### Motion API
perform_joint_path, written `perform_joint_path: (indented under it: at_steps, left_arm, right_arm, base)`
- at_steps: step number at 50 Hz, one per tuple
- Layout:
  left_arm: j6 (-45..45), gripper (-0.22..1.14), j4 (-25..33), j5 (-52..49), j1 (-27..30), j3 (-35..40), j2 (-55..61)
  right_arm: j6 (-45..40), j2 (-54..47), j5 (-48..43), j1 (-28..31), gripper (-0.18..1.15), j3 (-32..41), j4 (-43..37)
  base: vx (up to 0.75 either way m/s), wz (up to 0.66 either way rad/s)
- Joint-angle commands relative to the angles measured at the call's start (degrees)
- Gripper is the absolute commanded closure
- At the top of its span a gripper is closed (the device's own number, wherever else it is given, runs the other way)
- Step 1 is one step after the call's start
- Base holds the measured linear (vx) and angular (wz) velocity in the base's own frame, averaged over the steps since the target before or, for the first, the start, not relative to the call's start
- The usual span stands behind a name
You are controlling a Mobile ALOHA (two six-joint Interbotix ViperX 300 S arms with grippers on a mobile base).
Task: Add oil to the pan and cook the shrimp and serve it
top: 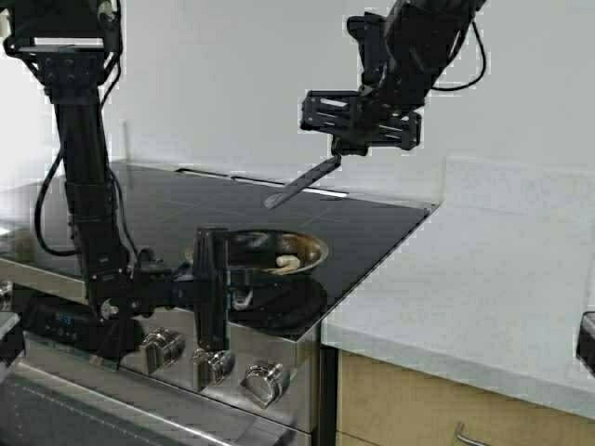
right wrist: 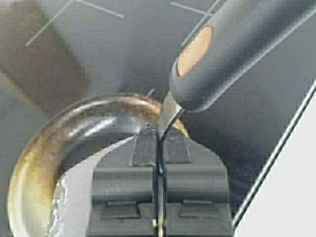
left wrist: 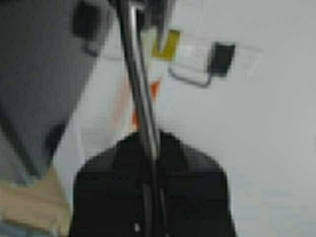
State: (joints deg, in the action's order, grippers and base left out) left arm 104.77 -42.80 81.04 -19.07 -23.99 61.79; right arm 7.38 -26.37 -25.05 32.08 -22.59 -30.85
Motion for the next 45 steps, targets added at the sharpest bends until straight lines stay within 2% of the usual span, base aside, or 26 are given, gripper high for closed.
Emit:
perform_joint_path:
  at_steps: [1,6,8,14,26,45]
  left_arm:
    - [-1.14,0.24,1.49,-1.14,0.09,-0.53,-1.76]
    - [-2.02,-0.09,2.9,-3.69,0.18,-1.67,-2.72]
    - [-2.64,-0.15,2.9,-4.22,0.18,-2.02,-3.08]
    - [-4.92,-0.11,2.99,-4.39,0.09,-2.72,-3.87]
    - [-8.17,-0.11,3.16,-6.06,0.7,-6.5,-5.36]
    - [-21.71,-0.11,3.43,-5.89,8.88,-21.45,-12.39]
  right_arm:
    - [-0.09,3.43,-0.79,0.0,0.9,0.44,0.09]
    - [-0.09,3.78,-0.79,0.0,0.9,0.44,0.18]
    - [-0.09,3.78,-0.79,0.0,0.9,0.44,0.09]
    - [-0.09,3.78,-0.79,0.0,0.9,0.44,0.18]
    - [-0.09,4.13,-0.79,0.0,0.9,0.09,0.18]
    - [-0.09,4.39,-1.41,0.0,0.9,-0.97,-0.35]
  base:
    - [0.0,0.0]
    - [0.0,0.0]
    - [0.0,0.0]
    - [0.0,0.0]
    - [0.0,0.0]
    - [0.0,0.0]
